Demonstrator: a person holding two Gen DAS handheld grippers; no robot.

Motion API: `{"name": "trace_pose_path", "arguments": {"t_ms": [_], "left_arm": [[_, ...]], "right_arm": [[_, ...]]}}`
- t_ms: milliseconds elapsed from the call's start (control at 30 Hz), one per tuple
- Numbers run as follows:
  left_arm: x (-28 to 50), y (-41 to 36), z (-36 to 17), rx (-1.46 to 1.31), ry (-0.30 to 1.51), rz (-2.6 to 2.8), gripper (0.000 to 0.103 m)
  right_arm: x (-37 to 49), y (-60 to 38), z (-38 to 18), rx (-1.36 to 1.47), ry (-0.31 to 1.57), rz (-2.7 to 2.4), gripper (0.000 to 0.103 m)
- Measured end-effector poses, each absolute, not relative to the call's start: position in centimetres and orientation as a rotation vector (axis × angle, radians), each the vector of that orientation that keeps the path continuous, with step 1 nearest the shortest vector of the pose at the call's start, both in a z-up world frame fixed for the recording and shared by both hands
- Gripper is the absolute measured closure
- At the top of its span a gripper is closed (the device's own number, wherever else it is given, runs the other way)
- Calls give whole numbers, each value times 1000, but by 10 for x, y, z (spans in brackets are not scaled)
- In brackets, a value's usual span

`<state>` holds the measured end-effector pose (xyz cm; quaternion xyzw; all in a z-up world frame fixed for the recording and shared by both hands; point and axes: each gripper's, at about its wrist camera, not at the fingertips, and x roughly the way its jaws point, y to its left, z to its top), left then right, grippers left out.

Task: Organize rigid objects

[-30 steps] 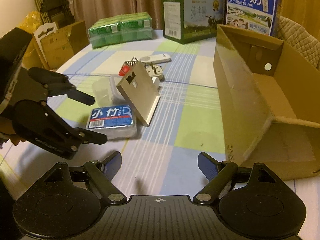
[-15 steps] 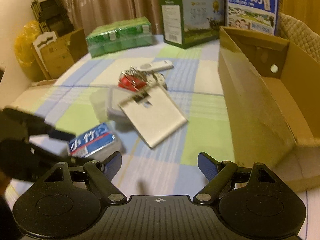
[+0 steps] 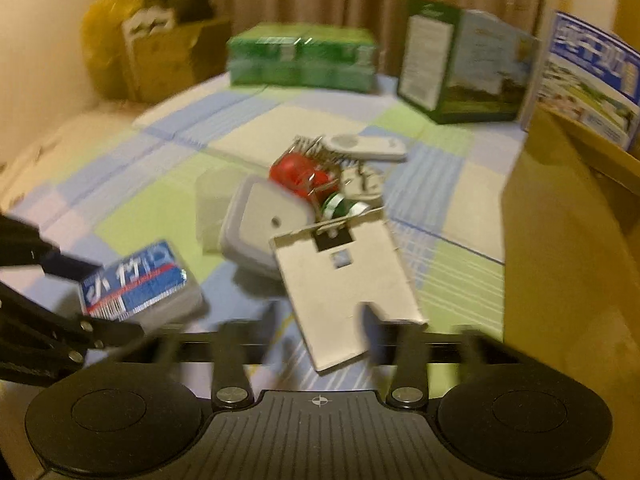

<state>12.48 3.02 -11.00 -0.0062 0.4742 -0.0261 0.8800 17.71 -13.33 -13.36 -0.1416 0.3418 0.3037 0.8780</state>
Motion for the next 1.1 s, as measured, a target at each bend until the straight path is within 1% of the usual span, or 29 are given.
{"name": "trace_pose_path", "arguments": {"t_ms": [33, 67, 100, 133, 300, 433, 500, 533, 567, 600, 633, 700, 833, 967, 1100], "left_arm": [[123, 30, -111, -14, 988, -52, 48], [122, 29, -111, -13, 988, -52, 48], [122, 28, -112, -12, 988, -54, 48], [122, 27, -112, -15, 988, -56, 47], [122, 26, -113, -17, 984, -65, 46], [120, 27, -112, -33, 978, -70, 44], [118, 26, -111, -35, 974, -70, 43], [118, 26, -111, -36, 972, -71, 43], [117, 26, -110, -37, 970, -71, 42], [116, 26, -110, -36, 967, -71, 42], [116, 26, -110, -34, 964, -69, 40], [115, 26, -110, -36, 960, -64, 39], [116, 27, -110, -50, 955, -64, 38], [117, 27, -110, -51, 950, -74, 37], [117, 26, -109, -45, 936, -80, 34]], "right_arm": [[177, -130, -137, -317, 712, 639, 90], [177, -127, -140, -334, 711, 648, 93], [176, -125, -142, -350, 712, 654, 101], [174, -125, -144, -359, 711, 658, 103], [159, -132, -144, -386, 754, 676, 103], [140, -150, -140, -292, 864, 678, 103], [130, -156, -138, -269, 864, 678, 103], [125, -160, -137, -270, 851, 669, 89], [121, -163, -135, -278, 835, 648, 73], [119, -165, -134, -291, 822, 623, 30], [115, -166, -133, -299, 802, 610, 10], [113, -172, -131, -298, 734, 611, 10], [125, -168, -136, -347, 733, 587, 10], [143, -156, -147, -409, 752, 570, 10], [160, -150, -157, -404, 805, 550, 10]]}}
